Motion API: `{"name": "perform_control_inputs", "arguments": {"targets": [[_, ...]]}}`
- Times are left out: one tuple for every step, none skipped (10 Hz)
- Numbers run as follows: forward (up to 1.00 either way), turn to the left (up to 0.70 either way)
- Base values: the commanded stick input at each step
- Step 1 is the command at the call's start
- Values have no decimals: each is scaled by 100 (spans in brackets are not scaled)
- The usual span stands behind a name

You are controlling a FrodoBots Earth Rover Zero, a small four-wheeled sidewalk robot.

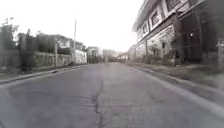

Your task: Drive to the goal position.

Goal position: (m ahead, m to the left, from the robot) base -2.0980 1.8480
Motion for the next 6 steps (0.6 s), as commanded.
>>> {"name": "perform_control_inputs", "arguments": {"targets": [[100,0],[100,0],[100,-20],[100,-40],[100,-32],[100,-19]]}}
